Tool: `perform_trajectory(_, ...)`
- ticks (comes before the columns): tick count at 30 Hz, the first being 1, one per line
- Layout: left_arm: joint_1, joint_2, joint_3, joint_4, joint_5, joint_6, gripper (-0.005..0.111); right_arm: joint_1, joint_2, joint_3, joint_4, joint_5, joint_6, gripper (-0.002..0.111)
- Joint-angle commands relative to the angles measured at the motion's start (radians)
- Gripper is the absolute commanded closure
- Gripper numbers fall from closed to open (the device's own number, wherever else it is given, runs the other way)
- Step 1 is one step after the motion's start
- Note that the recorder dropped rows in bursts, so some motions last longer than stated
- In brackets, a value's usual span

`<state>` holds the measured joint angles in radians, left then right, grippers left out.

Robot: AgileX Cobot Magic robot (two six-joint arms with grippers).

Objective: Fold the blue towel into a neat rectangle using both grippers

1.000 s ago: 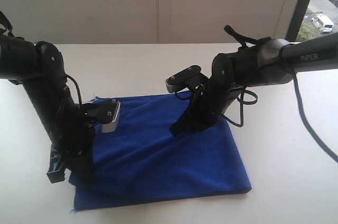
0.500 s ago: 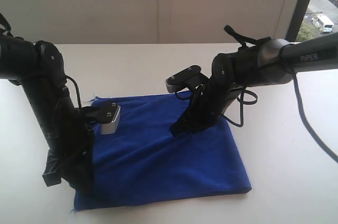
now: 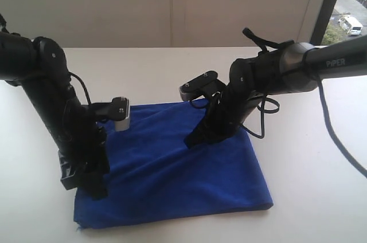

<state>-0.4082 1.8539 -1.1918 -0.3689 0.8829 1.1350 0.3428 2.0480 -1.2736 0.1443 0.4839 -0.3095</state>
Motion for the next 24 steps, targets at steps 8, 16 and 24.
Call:
perform_trajectory(8,-0.001,-0.085,-0.044,0.026,-0.397,-0.088,0.073,0.079,-0.200,0.007,-0.007,0.088,-0.059,0.108)
perform_trajectory(16,0.068,0.000,-0.079,0.040,-0.486,-0.346,0.048,0.319,-0.159,0.007,-0.007,0.045,-0.080,0.108)
perform_trajectory(24,0.097,0.128,-0.200,0.039,-0.403,-0.351,0.048,0.380,-0.047,0.007,-0.002,-0.045,-0.045,0.108)
